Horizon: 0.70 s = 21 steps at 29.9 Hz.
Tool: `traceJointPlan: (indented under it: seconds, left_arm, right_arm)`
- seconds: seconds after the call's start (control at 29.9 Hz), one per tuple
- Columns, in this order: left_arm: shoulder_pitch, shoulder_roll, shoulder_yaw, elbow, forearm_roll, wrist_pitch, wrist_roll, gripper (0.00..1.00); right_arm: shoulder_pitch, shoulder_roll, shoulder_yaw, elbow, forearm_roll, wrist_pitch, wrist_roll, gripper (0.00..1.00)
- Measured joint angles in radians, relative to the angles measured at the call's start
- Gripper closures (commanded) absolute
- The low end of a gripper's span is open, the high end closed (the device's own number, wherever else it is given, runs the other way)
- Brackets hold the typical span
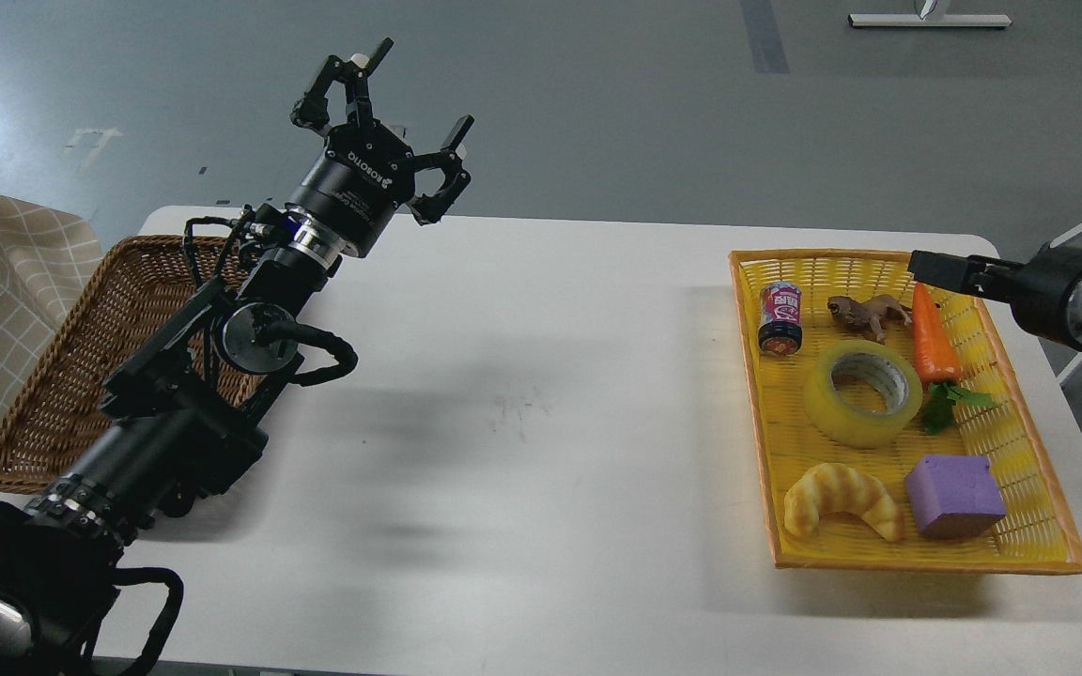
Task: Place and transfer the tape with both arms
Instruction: 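Move the right gripper over the tray toward the tape roll, then insert the right gripper into the tape roll's hole and grip it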
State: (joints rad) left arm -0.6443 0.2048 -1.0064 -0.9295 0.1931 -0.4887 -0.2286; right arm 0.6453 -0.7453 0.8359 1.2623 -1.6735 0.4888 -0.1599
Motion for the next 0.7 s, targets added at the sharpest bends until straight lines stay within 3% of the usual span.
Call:
traceJointPlan:
  seconds: [0.7]
  left_arm:
    - [0.004,0.004,0.0,-0.002,0.0,0.0,-0.002,0.02]
  right_arm:
    - [-0.088,0.057,-0.046,0.0,-0.12,0.0,-0.001,0.04]
